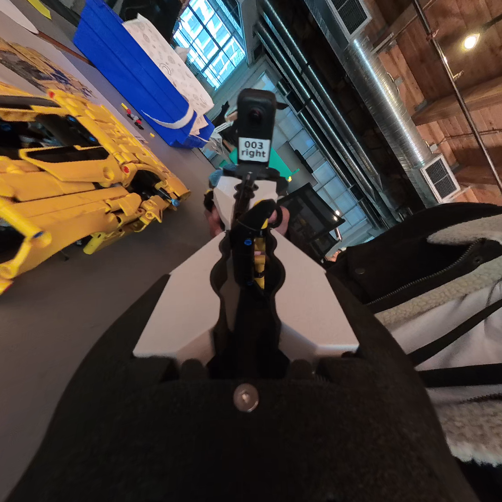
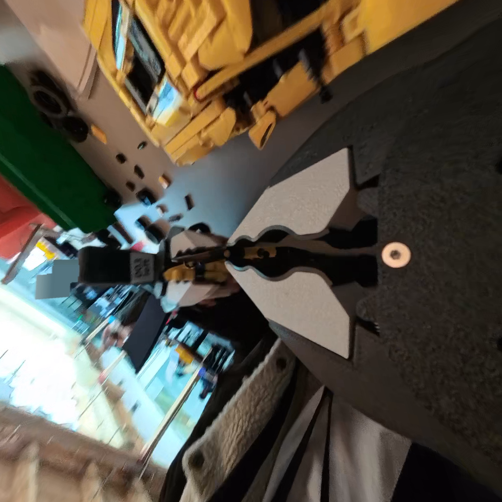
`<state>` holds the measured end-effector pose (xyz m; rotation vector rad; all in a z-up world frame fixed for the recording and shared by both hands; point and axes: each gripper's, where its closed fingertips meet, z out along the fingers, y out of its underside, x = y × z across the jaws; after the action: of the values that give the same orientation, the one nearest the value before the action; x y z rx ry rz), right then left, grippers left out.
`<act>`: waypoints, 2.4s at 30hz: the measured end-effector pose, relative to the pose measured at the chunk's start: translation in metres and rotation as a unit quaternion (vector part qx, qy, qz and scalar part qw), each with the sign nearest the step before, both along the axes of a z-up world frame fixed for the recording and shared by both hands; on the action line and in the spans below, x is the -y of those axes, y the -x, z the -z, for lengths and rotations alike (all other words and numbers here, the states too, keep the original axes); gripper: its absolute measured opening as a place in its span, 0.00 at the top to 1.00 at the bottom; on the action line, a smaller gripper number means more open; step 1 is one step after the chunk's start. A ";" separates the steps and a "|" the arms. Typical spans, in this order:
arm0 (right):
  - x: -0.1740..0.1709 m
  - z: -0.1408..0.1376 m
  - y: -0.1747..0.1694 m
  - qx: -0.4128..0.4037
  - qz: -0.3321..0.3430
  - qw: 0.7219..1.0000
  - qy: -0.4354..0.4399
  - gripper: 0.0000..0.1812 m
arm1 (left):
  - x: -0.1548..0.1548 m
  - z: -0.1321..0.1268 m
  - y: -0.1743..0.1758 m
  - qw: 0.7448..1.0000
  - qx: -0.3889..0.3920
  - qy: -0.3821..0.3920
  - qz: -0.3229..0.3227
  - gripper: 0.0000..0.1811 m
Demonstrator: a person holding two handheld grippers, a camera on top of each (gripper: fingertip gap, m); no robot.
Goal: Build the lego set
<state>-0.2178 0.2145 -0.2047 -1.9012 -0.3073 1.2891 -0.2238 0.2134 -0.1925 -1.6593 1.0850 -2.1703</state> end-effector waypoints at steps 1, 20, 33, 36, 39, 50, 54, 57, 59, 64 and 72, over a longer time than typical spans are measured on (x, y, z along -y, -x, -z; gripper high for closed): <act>0.003 0.009 -0.008 0.054 0.005 0.998 0.009 0.96 | -0.003 0.000 0.001 1.000 0.000 0.005 -0.005 0.86; 0.063 0.097 -0.073 0.542 -0.084 0.833 0.072 0.91 | 0.006 0.003 -0.002 1.000 -0.009 -0.024 0.007 0.86; 0.026 0.041 -0.047 0.421 -0.015 0.905 -0.058 0.96 | 0.010 -0.002 0.000 0.999 0.006 -0.038 0.013 0.86; 0.011 -0.025 -0.023 0.167 0.048 0.980 -0.091 0.97 | 0.011 -0.004 0.001 0.999 0.014 -0.033 0.018 0.86; 0.007 -0.029 -0.002 0.042 0.041 0.996 -0.068 0.96 | 0.015 -0.002 0.000 0.999 0.007 -0.039 0.029 0.86; 0.004 -0.012 0.010 -0.012 0.021 0.999 -0.046 0.96 | 0.019 0.006 -0.003 0.998 -0.018 -0.034 0.043 0.87; 0.005 -0.005 0.009 0.027 0.021 0.997 -0.065 0.96 | 0.020 0.012 -0.005 0.998 -0.036 -0.034 0.049 0.87; 0.005 -0.003 0.008 0.021 0.021 0.998 -0.060 0.96 | 0.019 0.014 -0.005 0.998 -0.040 -0.032 0.046 0.87; 0.003 -0.005 0.009 -0.010 0.032 0.998 -0.053 0.96 | 0.018 0.011 -0.004 0.998 -0.033 -0.024 0.047 0.87; 0.000 -0.012 0.017 -0.062 0.038 0.996 -0.047 0.96 | 0.018 0.003 -0.003 0.999 -0.007 0.003 0.050 0.87; 0.000 -0.019 0.010 -0.089 0.023 0.995 -0.050 0.94 | 0.014 -0.004 0.000 0.999 0.012 -0.001 0.036 0.86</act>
<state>-0.2281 0.2149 -0.1852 -1.6880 -0.2295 1.3753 -0.2234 0.1992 -0.1886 -1.6133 1.1568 -2.2265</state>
